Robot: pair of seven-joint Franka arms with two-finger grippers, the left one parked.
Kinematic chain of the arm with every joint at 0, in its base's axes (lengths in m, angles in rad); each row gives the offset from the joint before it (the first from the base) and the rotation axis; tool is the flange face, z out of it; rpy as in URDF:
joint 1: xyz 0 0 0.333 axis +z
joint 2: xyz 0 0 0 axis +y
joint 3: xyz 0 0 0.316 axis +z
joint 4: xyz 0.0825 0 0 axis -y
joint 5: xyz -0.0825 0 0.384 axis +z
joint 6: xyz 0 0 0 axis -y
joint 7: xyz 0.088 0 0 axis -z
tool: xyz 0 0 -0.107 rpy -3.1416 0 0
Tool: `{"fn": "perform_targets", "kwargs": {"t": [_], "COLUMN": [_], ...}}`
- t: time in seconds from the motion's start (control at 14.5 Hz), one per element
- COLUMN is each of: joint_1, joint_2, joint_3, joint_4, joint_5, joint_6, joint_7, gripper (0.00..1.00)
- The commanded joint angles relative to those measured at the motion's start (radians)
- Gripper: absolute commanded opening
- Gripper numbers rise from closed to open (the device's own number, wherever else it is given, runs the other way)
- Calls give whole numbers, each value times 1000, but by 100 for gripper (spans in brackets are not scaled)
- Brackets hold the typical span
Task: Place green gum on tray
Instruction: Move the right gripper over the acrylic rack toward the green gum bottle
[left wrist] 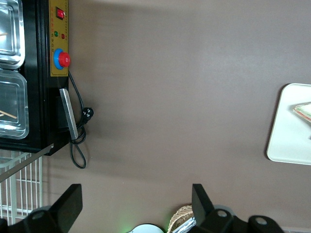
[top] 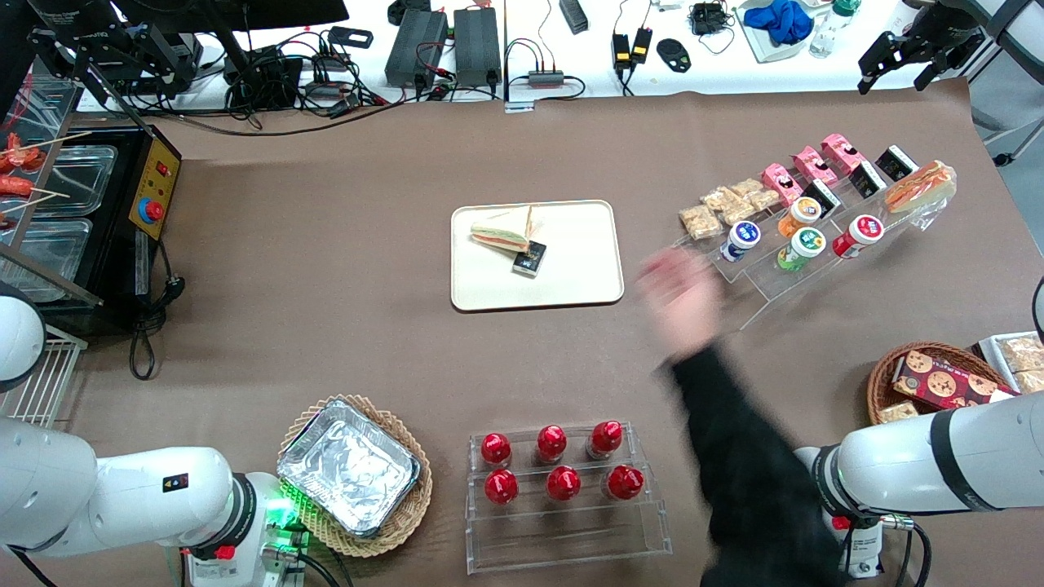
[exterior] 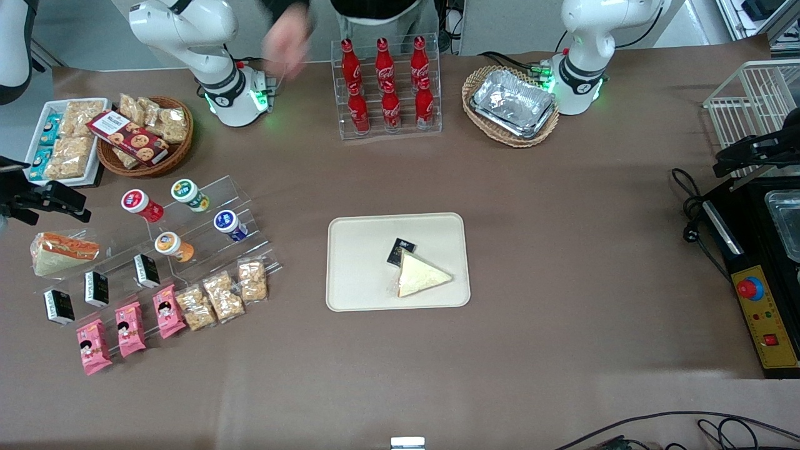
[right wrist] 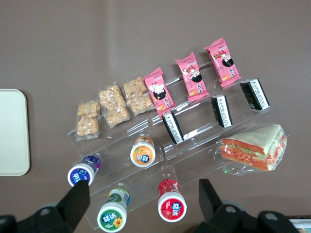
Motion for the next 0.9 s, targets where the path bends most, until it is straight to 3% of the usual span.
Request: {"fn": "perform_targets", "kwargs": {"t": [0.0,0.41,0.55,0.83], "joint_1": [4,11,16,16], "joint_2": [4,-7,-42,-249], "joint_3": [-2,5,23,77], "joint_4": [22,16,-9,-234], "joint_5": [-12,-8,-11,-12], "joint_6": [-23,-26,-110,-97], "joint_7": [-13,-10,8,141], "gripper": [100,100,100,100]}}
